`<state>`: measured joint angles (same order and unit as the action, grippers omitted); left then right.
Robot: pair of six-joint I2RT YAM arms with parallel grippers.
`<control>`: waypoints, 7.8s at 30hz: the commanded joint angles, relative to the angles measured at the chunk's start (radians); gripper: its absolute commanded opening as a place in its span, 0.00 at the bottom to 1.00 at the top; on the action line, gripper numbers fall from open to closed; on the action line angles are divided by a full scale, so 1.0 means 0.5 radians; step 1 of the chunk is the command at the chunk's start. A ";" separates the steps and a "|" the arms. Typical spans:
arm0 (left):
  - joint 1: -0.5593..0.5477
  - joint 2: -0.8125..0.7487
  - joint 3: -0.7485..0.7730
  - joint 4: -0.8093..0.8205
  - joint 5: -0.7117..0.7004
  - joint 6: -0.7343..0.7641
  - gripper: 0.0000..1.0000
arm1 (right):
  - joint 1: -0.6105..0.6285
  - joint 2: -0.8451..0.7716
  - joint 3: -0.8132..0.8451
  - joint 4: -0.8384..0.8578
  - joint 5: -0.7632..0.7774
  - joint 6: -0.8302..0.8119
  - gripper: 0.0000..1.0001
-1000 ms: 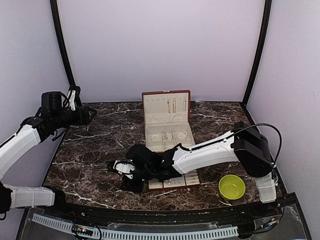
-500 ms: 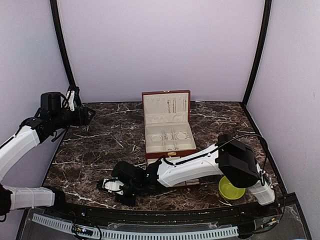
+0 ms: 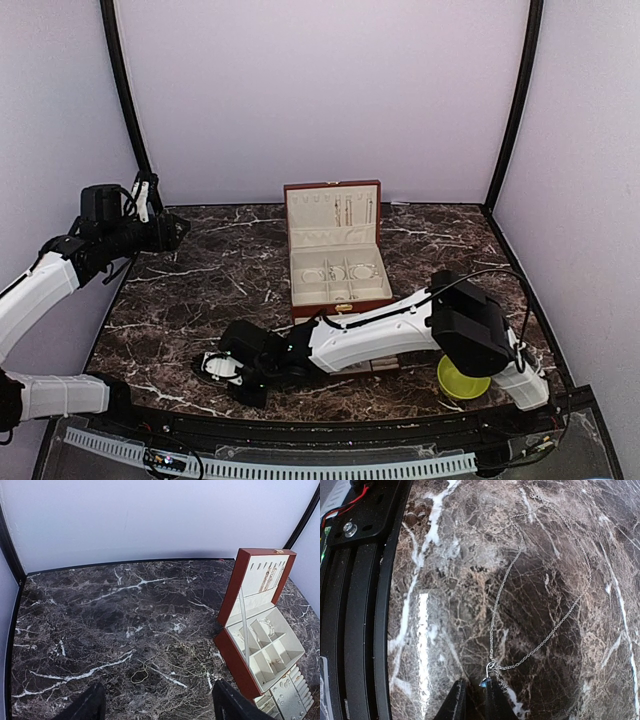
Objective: Organize the mixed jewelry
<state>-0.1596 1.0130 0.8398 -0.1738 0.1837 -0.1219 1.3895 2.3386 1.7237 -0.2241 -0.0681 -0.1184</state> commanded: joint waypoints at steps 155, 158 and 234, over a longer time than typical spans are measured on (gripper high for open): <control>-0.202 0.225 -0.140 0.200 0.252 -0.069 0.75 | -0.478 -0.136 -0.251 -0.268 -0.004 0.466 0.32; -0.202 0.233 -0.140 0.203 0.249 -0.062 0.75 | -0.497 -0.124 -0.257 -0.248 -0.073 0.479 0.29; -1.297 0.812 -0.573 0.709 -0.131 -0.801 0.66 | -0.803 -1.324 -1.550 1.047 -0.105 0.795 0.32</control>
<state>-0.7994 1.4078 0.5362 0.1520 0.1154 -0.5056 0.9943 1.6958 0.9600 0.2413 -0.1337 0.2569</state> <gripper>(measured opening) 0.660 0.306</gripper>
